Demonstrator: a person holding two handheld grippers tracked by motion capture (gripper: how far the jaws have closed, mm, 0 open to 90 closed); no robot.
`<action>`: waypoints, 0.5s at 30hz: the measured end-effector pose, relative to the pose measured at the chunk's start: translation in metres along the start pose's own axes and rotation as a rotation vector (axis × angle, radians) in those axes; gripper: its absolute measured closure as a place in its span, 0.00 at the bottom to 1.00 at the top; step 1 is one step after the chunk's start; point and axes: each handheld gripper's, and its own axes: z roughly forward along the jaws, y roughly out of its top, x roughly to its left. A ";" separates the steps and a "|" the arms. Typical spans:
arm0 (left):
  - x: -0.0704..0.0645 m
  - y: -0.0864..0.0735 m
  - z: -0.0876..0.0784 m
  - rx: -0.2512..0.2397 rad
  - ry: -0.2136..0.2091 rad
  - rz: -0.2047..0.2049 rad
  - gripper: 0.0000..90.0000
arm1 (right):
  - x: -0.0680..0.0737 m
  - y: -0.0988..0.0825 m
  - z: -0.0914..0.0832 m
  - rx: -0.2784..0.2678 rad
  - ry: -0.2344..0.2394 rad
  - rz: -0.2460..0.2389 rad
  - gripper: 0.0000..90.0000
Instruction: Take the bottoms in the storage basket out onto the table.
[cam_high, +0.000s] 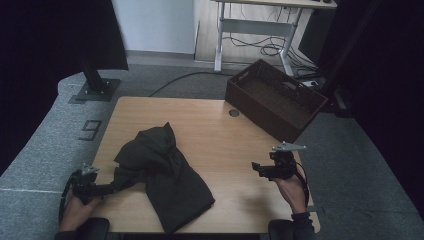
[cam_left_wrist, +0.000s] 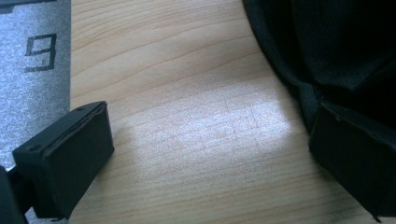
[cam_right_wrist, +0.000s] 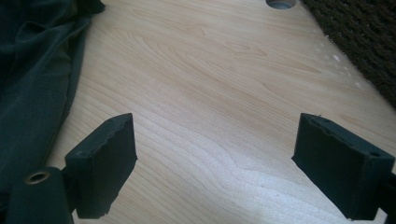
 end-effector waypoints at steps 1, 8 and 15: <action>0.000 0.000 0.000 0.000 0.000 0.000 0.00 | 0.000 -0.002 0.002 -0.002 0.000 0.005 0.14; 0.000 0.000 0.000 -0.002 0.000 -0.003 0.00 | 0.002 -0.014 0.012 -0.021 -0.001 0.038 0.12; 0.000 0.000 0.000 -0.002 0.000 -0.003 0.00 | 0.007 -0.026 0.024 -0.005 -0.010 0.033 0.09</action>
